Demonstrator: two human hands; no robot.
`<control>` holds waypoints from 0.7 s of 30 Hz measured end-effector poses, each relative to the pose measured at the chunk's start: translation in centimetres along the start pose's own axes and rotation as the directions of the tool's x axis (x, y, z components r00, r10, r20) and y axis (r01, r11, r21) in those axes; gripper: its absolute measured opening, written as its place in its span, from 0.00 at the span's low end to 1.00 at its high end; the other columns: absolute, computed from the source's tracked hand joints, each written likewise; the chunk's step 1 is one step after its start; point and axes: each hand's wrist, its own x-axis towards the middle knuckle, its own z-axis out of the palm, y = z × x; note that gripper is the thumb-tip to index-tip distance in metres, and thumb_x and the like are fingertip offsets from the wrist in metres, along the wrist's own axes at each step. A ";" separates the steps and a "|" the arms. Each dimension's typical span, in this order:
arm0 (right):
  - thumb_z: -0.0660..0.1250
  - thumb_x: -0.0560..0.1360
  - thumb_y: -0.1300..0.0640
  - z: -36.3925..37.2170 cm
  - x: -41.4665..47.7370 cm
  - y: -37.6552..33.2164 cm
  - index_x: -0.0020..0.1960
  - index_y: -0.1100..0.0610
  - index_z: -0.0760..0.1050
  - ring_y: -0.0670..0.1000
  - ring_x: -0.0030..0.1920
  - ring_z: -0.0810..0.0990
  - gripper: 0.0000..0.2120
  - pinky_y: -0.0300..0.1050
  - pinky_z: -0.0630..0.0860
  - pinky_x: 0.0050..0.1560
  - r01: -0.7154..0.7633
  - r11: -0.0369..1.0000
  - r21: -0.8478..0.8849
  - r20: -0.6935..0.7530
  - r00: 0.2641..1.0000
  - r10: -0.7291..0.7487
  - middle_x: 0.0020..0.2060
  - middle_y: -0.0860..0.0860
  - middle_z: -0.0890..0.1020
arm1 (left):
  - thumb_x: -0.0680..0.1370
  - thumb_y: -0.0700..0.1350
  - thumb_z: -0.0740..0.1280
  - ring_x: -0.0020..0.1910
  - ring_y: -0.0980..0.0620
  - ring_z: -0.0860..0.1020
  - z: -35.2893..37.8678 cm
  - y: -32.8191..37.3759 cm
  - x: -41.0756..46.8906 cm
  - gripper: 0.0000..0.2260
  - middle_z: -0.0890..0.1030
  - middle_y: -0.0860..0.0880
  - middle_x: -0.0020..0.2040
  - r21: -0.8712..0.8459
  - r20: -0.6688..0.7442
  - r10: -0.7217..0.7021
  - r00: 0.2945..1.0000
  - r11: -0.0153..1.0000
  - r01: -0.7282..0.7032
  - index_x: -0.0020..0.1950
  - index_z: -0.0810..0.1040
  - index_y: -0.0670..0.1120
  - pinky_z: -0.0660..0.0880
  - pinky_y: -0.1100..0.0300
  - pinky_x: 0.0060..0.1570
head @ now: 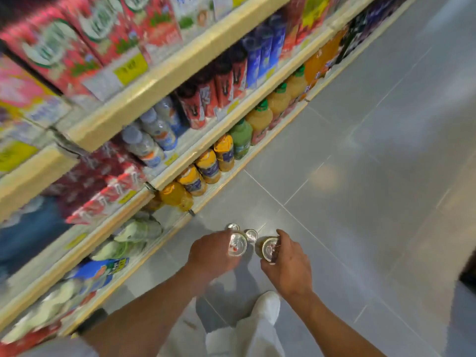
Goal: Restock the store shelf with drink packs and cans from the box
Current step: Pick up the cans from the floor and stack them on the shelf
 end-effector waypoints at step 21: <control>0.74 0.49 0.26 -29.0 -22.2 -35.5 0.54 0.28 0.60 0.43 0.49 0.79 0.38 0.44 0.77 0.45 0.684 0.724 0.089 -0.082 0.730 -0.679 0.46 0.30 0.77 | 0.64 0.63 0.74 0.44 0.66 0.81 -39.3 -11.6 -42.0 0.20 0.83 0.65 0.46 -0.482 -0.547 -0.178 0.818 0.866 -0.134 0.54 0.77 0.63 0.81 0.58 0.45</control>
